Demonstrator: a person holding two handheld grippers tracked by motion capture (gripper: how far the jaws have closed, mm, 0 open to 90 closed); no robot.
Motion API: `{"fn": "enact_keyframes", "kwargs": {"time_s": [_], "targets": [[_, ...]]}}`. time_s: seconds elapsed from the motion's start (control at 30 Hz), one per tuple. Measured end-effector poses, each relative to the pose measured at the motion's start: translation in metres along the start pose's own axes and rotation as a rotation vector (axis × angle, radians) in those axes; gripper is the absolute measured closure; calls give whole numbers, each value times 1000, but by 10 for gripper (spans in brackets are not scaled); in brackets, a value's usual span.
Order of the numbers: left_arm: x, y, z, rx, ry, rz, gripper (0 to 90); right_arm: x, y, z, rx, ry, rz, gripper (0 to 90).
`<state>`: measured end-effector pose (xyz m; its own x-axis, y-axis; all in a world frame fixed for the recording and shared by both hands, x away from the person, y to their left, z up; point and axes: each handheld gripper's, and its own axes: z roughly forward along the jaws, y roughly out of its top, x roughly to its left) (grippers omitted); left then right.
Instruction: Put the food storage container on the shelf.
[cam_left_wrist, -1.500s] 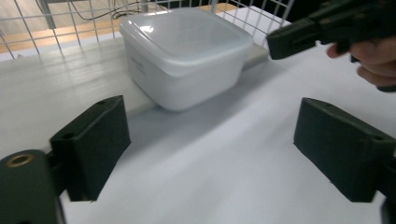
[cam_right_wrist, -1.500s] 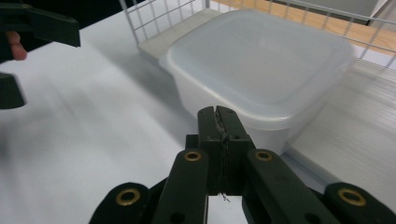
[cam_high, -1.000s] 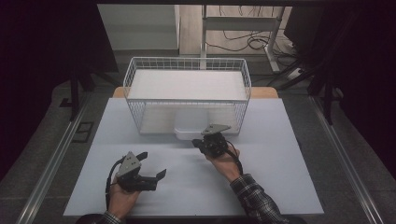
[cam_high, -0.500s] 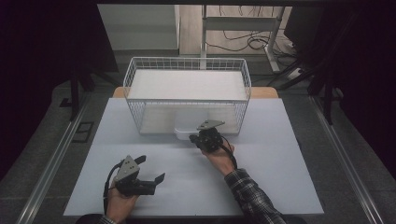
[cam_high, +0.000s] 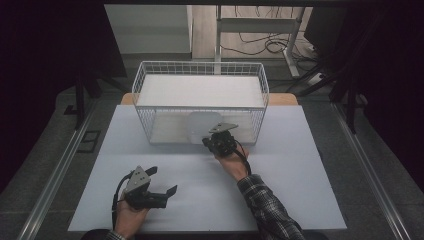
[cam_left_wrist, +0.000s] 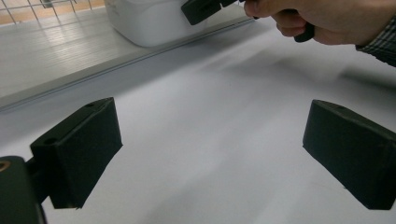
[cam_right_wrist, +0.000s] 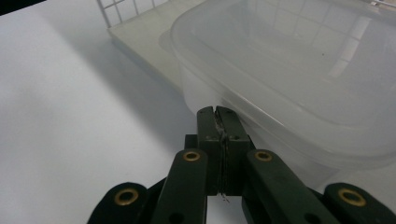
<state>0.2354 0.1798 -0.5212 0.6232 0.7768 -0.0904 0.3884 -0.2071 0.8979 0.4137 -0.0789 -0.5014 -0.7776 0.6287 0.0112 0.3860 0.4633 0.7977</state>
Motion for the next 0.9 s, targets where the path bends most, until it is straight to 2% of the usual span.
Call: {"fn": "enact_keyframes", "kwargs": {"time_s": [0.63,0.9], "targets": [[1,-1,3,13,-10,-6,42,-17,12,18,10,-48,21,885],[2,-1,2,9,-11,-13,42,-16,11,18,5,-44,20,854]]}}
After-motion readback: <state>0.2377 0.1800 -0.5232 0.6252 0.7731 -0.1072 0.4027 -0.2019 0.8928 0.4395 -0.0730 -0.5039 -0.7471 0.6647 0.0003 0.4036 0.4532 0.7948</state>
